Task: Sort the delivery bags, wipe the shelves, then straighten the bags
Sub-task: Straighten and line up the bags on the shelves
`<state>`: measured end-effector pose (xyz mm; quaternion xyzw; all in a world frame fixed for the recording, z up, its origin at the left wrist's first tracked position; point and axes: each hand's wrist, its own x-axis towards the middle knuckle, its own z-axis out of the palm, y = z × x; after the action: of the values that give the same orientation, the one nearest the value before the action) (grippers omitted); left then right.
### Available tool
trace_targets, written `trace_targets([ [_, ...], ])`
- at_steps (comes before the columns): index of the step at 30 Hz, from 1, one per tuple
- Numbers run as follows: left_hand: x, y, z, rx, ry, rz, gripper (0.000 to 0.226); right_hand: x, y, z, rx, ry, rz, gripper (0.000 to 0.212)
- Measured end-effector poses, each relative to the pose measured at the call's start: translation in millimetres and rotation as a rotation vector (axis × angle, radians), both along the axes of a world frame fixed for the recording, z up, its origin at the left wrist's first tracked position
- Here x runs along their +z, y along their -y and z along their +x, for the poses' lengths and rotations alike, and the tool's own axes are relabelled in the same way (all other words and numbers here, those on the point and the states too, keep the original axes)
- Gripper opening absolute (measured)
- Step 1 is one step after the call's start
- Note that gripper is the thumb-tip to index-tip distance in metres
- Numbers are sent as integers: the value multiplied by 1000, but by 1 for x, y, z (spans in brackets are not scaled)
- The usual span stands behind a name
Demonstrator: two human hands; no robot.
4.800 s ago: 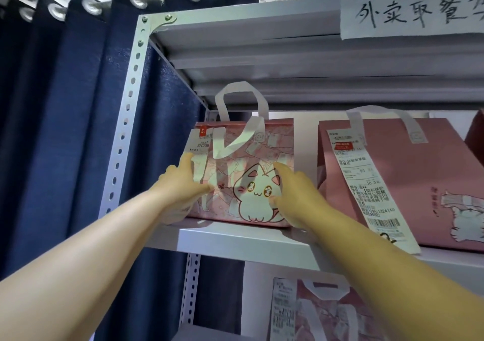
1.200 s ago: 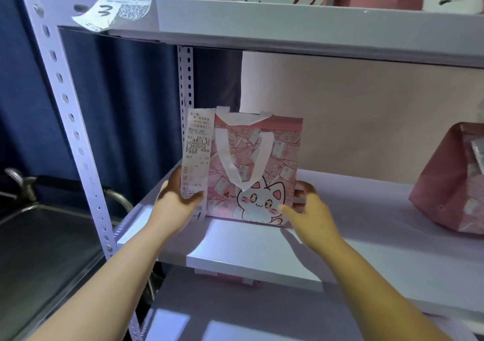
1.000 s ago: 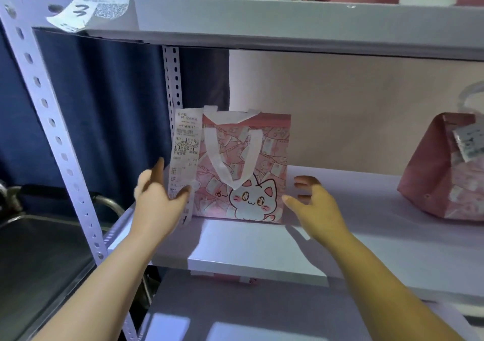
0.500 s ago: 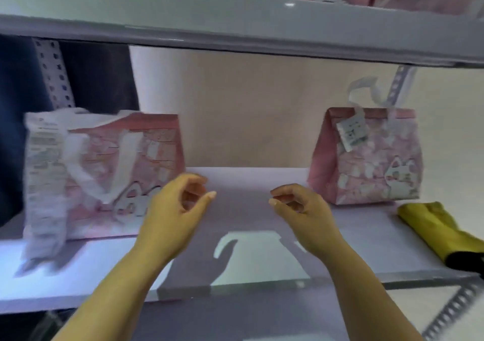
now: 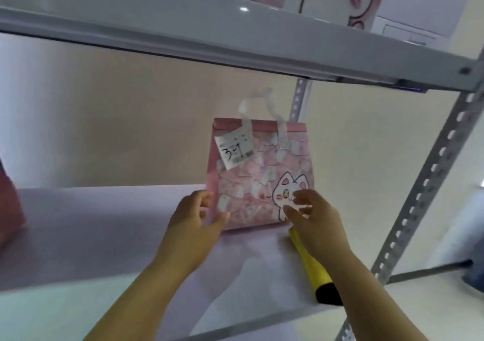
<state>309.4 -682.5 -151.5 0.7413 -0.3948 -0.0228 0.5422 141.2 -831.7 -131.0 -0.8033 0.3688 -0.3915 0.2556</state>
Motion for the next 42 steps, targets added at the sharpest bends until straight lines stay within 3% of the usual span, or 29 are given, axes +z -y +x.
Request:
trace_targets([
  [4, 2, 31, -5, 56, -45, 76, 60, 3, 41, -1, -99, -43, -46, 57],
  [9, 6, 55, -5, 2, -99, 135, 69, 5, 79, 13, -94, -246, 74, 78],
  [13, 5, 57, -8, 26, -139, 117, 72, 4, 92, 24, -19, -189, 236, 56],
  [18, 8, 41, -4, 56, -165, 50, 58, 3, 83, 31, -12, -60, 281, 29],
  [23, 9, -2, 9, 110, -176, -23, 55, 0, 42, 36, 74, 65, 300, 38],
  [29, 7, -77, 26, 125, -107, -91, 44, -4, -23, 48, 177, 167, 387, 33],
  [42, -5, -198, 69, 221, -25, -29, 47, -20, -138, 87, 300, 128, 364, 41],
])
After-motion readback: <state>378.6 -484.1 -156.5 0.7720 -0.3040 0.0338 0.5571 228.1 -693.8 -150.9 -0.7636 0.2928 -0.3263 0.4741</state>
